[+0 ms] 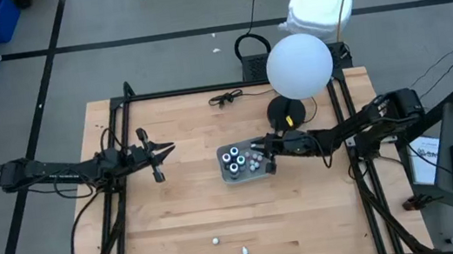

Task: Pick & Place food coloring
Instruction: Put the small blue food coloring bottle into the gray bin

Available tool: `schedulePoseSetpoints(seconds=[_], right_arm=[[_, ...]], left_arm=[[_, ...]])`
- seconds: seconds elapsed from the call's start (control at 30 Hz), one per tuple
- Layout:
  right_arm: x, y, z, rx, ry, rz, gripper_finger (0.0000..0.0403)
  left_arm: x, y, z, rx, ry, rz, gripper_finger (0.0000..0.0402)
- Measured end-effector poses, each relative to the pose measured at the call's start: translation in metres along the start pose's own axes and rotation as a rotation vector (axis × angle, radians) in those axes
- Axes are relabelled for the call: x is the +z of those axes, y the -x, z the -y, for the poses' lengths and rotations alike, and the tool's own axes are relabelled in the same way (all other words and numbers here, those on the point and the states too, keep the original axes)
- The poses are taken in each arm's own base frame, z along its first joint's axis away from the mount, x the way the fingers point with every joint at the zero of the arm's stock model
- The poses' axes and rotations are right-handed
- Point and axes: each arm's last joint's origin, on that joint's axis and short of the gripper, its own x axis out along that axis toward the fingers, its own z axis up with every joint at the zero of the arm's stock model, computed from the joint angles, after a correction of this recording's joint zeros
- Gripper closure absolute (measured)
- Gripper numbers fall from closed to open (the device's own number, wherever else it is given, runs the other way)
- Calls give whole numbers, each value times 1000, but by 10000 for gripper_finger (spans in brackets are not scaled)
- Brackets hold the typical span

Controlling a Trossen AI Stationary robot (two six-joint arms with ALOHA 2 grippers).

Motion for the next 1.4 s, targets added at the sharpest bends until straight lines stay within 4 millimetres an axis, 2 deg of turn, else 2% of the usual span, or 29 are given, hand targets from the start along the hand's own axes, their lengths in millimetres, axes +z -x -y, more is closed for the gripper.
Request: schedulePoseSetpoints(seconds=[0.4, 0.8, 1.4], right_arm=[[-5, 0, 1, -28, 5, -51, 354], [-6, 0, -1, 31, -1, -62, 353], [-7, 0, -1, 28, -25, -72, 350]], left_arm=[[0, 0, 0, 0, 1, 1, 353], [0, 0, 0, 0, 1, 1, 353], [0, 0, 0, 0, -15, 0, 353]])
